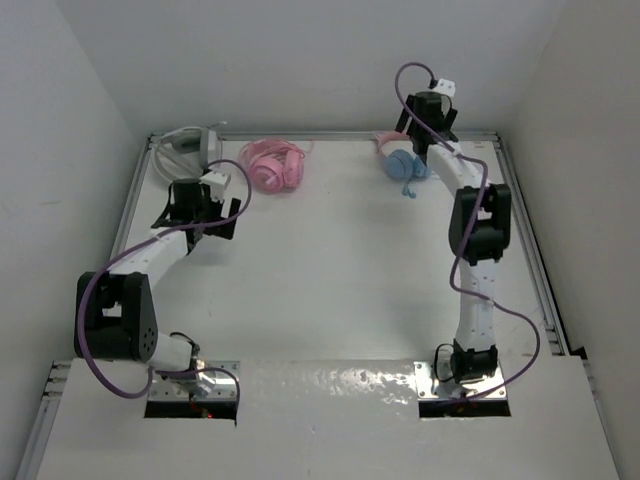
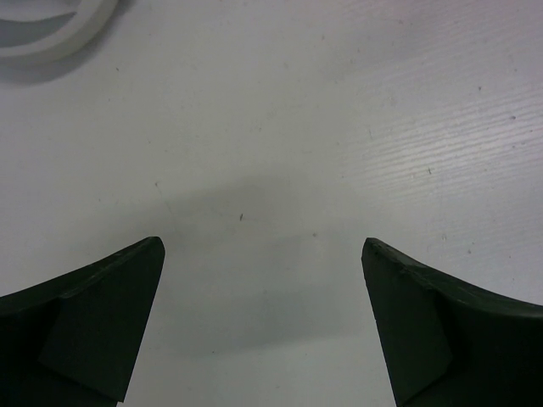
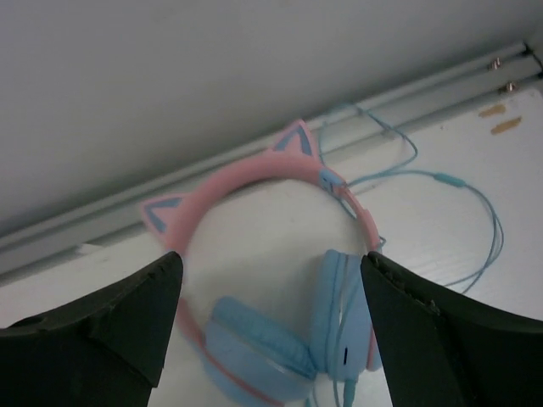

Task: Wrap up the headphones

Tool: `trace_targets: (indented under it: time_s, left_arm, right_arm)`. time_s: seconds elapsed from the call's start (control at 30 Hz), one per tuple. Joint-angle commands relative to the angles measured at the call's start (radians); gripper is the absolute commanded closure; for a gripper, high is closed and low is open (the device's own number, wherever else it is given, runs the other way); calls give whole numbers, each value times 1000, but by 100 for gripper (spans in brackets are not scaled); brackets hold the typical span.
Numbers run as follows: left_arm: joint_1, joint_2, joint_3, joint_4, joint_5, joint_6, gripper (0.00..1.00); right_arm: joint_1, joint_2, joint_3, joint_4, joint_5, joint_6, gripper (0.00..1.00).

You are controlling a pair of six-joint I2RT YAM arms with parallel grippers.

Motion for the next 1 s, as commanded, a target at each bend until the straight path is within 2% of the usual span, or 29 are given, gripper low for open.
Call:
trace_targets:
  time_s: [0.0,0.07,0.2,0.4,0.43,0.5,0.6,0.63,0.7,0.83,0.97]
  left_arm:
    - [16,-6,36,-28,10,15,0]
    - [17,-6,39,-42,26,20,1]
    - [17,5,61,-68,61,24,1]
    - [43,12,81,-88,104,30,1]
    - [45,14,81,-90,105,33,1]
    - [45,14,82,-91,104,35,2]
    - [45,15,87,-99,109,43,4]
    - [45,15,90,-102,113,46,5]
    - [45,9,102,-116,133,50,7]
    - [45,11,142,-151,174,53,9]
    - [43,18,225,-215,272,66,12]
  right_arm:
    - [1,170,204,-189,125,-22,17]
    - [1,209,223,-197,198,-16,18]
    - [1,216,96,-145,265,-12,21]
    - [2,233,40,-152,228,-38,24]
    - [1,230,28,-149,217,-42,29]
    - [1,208,-13,-132,191,-48,33]
    - [2,150,-101,-83,147,-57,55]
    - [2,116,-127,-38,133,-71,79]
    - [4,76,-205,-5,122,-107,100]
    - [11,-80,-415,195,94,-184,100]
    - [42,-278,-708,378,44,-274,100]
